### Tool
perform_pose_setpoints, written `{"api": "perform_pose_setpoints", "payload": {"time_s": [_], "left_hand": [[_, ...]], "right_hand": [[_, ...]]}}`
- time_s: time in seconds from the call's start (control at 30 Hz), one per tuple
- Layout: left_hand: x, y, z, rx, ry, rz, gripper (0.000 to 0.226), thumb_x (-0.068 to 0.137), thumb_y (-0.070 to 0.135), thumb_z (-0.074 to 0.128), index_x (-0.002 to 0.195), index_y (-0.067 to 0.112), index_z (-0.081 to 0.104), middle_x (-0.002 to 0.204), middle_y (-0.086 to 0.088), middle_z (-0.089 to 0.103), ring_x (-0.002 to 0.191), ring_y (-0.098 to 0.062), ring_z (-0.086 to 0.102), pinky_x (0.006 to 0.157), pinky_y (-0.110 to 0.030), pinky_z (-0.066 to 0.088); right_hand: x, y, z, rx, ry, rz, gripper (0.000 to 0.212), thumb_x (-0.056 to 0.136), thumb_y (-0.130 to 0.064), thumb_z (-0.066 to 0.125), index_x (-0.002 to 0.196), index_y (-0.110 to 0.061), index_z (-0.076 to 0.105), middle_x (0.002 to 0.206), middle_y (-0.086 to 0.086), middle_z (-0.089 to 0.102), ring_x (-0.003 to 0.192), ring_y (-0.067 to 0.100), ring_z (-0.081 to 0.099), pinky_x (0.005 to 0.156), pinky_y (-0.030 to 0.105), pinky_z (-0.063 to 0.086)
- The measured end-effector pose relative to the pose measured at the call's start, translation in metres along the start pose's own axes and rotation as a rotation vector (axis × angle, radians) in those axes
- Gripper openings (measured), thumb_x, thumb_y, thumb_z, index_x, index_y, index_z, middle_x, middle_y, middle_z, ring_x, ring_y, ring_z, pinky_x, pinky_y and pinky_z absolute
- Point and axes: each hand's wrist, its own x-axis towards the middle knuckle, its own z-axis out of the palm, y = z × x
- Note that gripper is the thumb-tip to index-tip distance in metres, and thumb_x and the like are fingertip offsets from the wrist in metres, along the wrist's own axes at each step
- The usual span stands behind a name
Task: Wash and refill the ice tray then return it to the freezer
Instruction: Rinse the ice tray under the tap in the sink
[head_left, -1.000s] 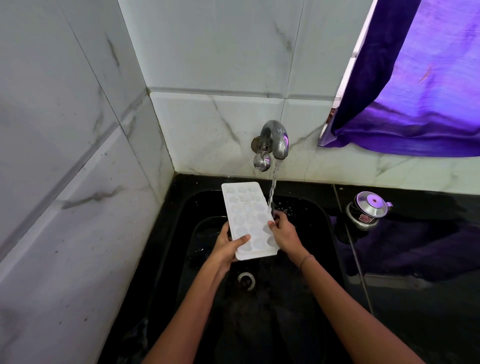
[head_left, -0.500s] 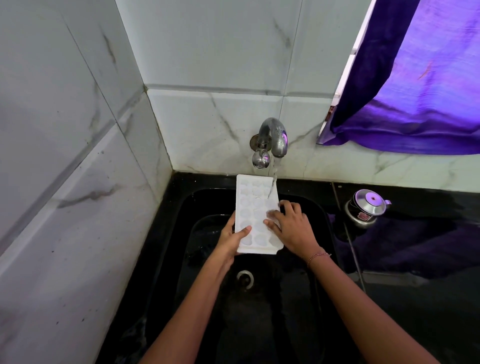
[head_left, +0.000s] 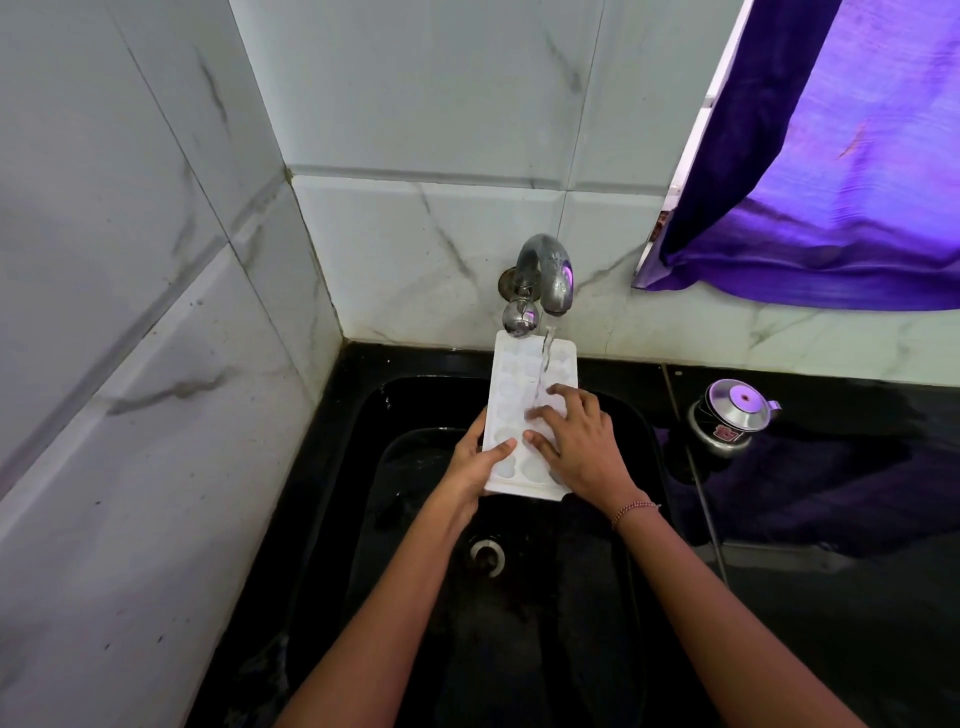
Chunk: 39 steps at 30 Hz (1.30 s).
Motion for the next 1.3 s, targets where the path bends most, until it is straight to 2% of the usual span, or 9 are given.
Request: {"api": "perform_pose_setpoints", "payload": {"time_s": [0.1,0.3,0.47,0.7,0.8,0.93,1.1,1.2,1.3], "left_hand": [[0.003,-0.002,0.006,-0.003,-0.020,-0.003,0.058,0.086,0.006,0.062,0.138,0.026,0.045,0.121,-0.006,0.064,0.103,-0.023,0.065,0.080,-0.034,0.055],[0.003,-0.002,0.007,-0.032,-0.005,-0.010,0.057,0.087,0.004,0.061,0.136,0.026,0.045,0.116,-0.003,0.065,0.098,-0.020,0.066,0.077,-0.033,0.056],[0.002,-0.001,0.003,-0.042,0.011,0.000,0.056,0.087,0.005,0.061,0.137,0.025,0.045,0.119,-0.004,0.063,0.096,-0.020,0.066,0.075,-0.033,0.057],[-0.002,-0.003,-0.007,-0.042,0.011,-0.016,0.053,0.087,0.007,0.062,0.133,0.027,0.047,0.115,-0.003,0.065,0.092,-0.019,0.067,0.067,-0.030,0.058],[-0.003,-0.006,-0.010,-0.011,-0.014,-0.047,0.052,0.086,0.010,0.064,0.132,0.030,0.049,0.118,-0.004,0.065,0.096,-0.020,0.067,0.068,-0.030,0.057],[-0.001,-0.011,-0.003,0.006,-0.062,-0.055,0.050,0.086,0.010,0.064,0.132,0.026,0.051,0.117,-0.005,0.066,0.096,-0.020,0.067,0.074,-0.031,0.056],[0.003,-0.012,0.004,0.033,-0.111,-0.058,0.045,0.086,0.007,0.062,0.123,0.032,0.054,0.106,0.003,0.069,0.090,-0.012,0.068,0.072,-0.025,0.055],[0.003,-0.015,0.007,0.028,-0.128,-0.050,0.048,0.086,0.005,0.062,0.128,0.026,0.052,0.108,0.001,0.068,0.094,-0.014,0.066,0.080,-0.028,0.055],[0.002,-0.017,0.010,0.030,-0.126,-0.047,0.051,0.086,0.003,0.062,0.129,0.027,0.051,0.108,0.002,0.068,0.096,-0.014,0.066,0.080,-0.025,0.055]], "right_hand": [[0.003,0.000,0.000,-0.041,-0.013,0.017,0.040,0.094,-0.051,0.042,0.121,-0.026,0.058,0.147,0.001,0.032,0.137,0.026,0.023,0.107,0.043,0.026],[0.005,0.007,-0.003,-0.133,-0.034,0.003,0.043,0.094,-0.053,0.038,0.121,-0.027,0.059,0.147,0.000,0.032,0.137,0.025,0.023,0.107,0.043,0.026],[0.006,0.003,0.000,-0.047,-0.071,0.009,0.043,0.094,-0.052,0.038,0.126,-0.028,0.056,0.148,0.000,0.031,0.137,0.025,0.021,0.108,0.044,0.027],[0.003,-0.003,0.001,-0.049,-0.109,-0.023,0.045,0.094,-0.055,0.037,0.127,-0.031,0.055,0.149,0.000,0.030,0.139,0.025,0.019,0.110,0.043,0.025],[0.002,-0.003,-0.002,-0.031,-0.056,-0.020,0.044,0.093,-0.056,0.036,0.119,-0.027,0.056,0.145,0.001,0.033,0.137,0.024,0.022,0.108,0.043,0.027],[-0.002,-0.005,-0.002,-0.029,-0.059,-0.080,0.041,0.094,-0.054,0.037,0.122,-0.031,0.055,0.147,0.003,0.032,0.139,0.027,0.020,0.109,0.046,0.025],[-0.005,-0.002,-0.001,-0.054,-0.058,-0.023,0.044,0.096,-0.053,0.034,0.124,-0.028,0.058,0.149,0.001,0.030,0.140,0.025,0.019,0.111,0.045,0.024],[-0.004,0.000,-0.003,-0.070,-0.045,-0.031,0.042,0.095,-0.053,0.035,0.117,-0.029,0.062,0.146,0.000,0.034,0.138,0.024,0.022,0.108,0.044,0.027],[-0.003,-0.005,-0.003,-0.102,-0.010,-0.009,0.044,0.096,-0.053,0.033,0.114,-0.026,0.063,0.145,0.001,0.036,0.137,0.024,0.024,0.106,0.042,0.029]]}}
